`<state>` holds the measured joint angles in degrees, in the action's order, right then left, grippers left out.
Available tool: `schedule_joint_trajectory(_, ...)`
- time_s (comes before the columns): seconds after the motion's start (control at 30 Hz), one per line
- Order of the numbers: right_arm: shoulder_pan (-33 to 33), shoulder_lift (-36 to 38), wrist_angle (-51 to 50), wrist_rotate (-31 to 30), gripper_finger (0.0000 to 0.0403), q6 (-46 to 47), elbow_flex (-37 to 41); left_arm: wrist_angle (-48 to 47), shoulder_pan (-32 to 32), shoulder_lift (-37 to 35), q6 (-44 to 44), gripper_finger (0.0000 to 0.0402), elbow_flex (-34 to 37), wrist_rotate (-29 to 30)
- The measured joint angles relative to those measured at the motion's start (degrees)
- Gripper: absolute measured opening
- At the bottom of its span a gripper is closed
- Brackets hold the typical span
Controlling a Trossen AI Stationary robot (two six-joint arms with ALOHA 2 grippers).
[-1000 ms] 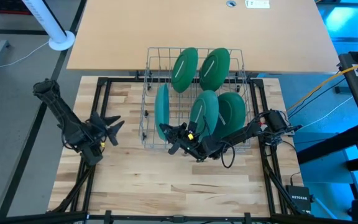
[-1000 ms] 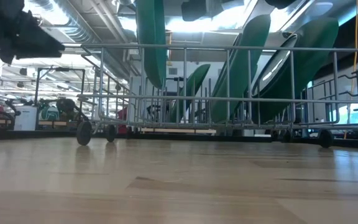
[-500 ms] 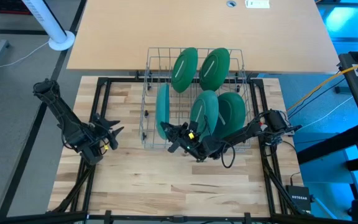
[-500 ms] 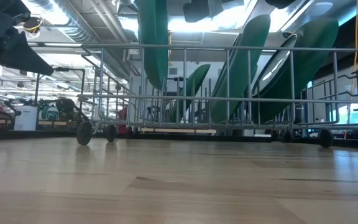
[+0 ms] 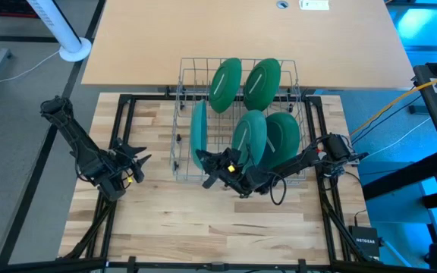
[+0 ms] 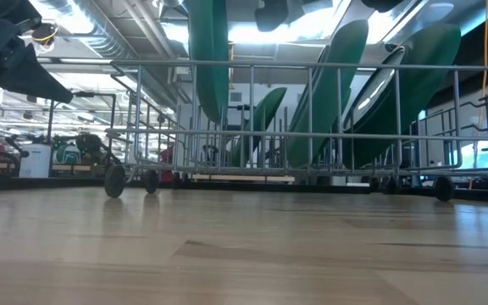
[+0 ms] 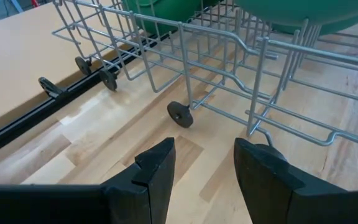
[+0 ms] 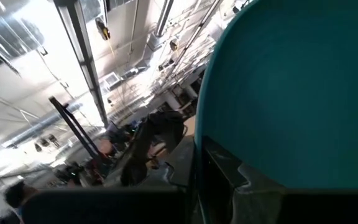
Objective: Sort dishes
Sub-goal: Put the blue plate into the dish rack
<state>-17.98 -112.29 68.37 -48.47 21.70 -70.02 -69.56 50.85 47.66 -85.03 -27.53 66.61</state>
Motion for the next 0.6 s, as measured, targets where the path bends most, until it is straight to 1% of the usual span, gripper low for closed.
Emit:
schedule_joint_trajectory(0.1,0.0,0.0,0.3,0.0,0.0026,-1.2,0.0,0.0,0.0,0.0,0.0,0.0155,0.0,0.0)
schedule_joint_trajectory(0.27,0.0,-0.1,0.7,0.1,0.0026,-1.2,0.0,0.0,0.0,0.0,0.0,0.0155,0.0,0.0)
schedule_joint_trajectory(0.37,0.0,-0.1,1.8,1.3,0.0026,-1.1,0.0,0.0,0.0,0.0,0.0,0.0155,0.0,0.0)
schedule_joint_trajectory(0.6,0.4,-0.2,2.3,1.0,0.0026,-1.0,0.0,0.0,0.0,0.0,0.0,0.0155,0.0,0.0)
